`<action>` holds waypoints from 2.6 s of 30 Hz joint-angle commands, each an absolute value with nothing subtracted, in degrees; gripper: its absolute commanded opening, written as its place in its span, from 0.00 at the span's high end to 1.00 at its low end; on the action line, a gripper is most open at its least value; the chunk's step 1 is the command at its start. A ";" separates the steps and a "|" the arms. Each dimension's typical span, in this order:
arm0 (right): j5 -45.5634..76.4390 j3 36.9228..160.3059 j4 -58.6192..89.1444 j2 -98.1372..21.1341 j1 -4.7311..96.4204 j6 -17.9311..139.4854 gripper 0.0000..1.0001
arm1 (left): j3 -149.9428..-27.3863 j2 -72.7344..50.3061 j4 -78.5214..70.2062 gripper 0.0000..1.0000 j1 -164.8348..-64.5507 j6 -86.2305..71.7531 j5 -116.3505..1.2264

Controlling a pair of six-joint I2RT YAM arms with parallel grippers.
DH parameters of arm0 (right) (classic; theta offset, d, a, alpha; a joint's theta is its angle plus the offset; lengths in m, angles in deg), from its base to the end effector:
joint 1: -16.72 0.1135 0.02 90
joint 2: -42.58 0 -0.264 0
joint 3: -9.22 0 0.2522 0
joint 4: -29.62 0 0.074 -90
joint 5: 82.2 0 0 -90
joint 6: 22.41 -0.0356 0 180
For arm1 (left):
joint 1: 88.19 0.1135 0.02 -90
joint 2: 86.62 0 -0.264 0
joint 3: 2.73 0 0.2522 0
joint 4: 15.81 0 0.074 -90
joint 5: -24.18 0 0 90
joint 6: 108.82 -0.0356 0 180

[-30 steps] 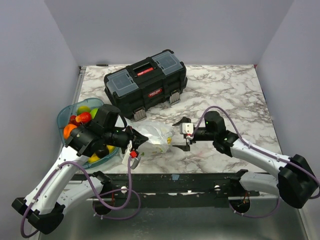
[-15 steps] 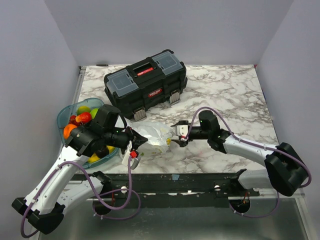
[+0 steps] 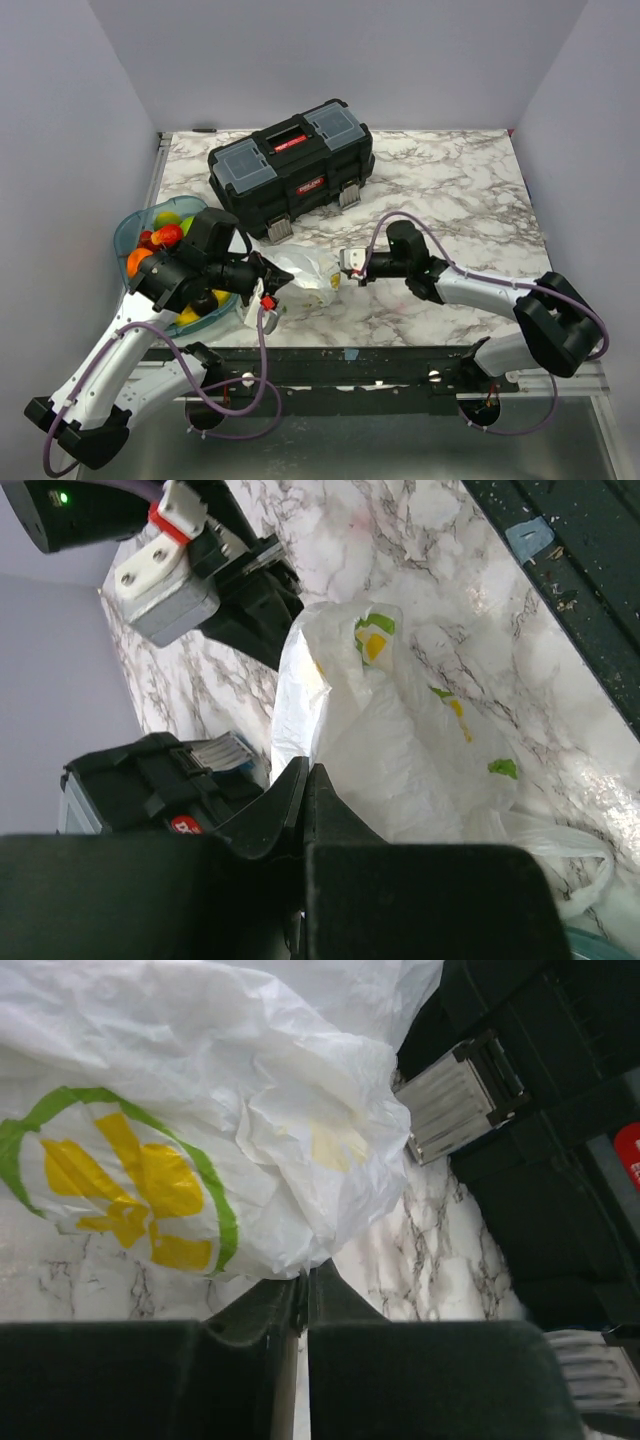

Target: Place the fake fruits into the plastic bag and tie a complex knot

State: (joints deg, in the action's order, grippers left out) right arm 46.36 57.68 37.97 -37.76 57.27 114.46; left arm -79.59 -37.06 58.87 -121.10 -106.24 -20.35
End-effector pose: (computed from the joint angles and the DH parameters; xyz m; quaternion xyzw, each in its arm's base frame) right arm 0.2008 0.2010 0.1999 -0.6764 0.4457 0.2472 0.5318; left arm 0.1036 -0.0973 0.3573 0.8152 0.3056 -0.1666 0.4628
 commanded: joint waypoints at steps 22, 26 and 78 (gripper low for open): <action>62.11 80.52 -26.55 -28.41 25.07 129.36 0.40 | -91.55 -31.02 52.39 1.00 -104.35 -84.99 -13.97; 68.65 90.48 -27.63 -28.73 28.67 117.75 0.00 | -92.51 -29.02 47.64 1.00 -109.85 -80.55 -14.58; 65.41 95.26 -7.58 -19.30 48.53 82.32 0.99 | -85.14 -21.25 37.50 0.02 -104.89 -61.70 -16.61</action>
State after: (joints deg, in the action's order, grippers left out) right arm 60.20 92.76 -9.27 -21.93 48.51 84.50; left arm -85.03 -22.20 41.39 -104.23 -57.93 -15.56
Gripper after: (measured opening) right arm 0.012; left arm 0.984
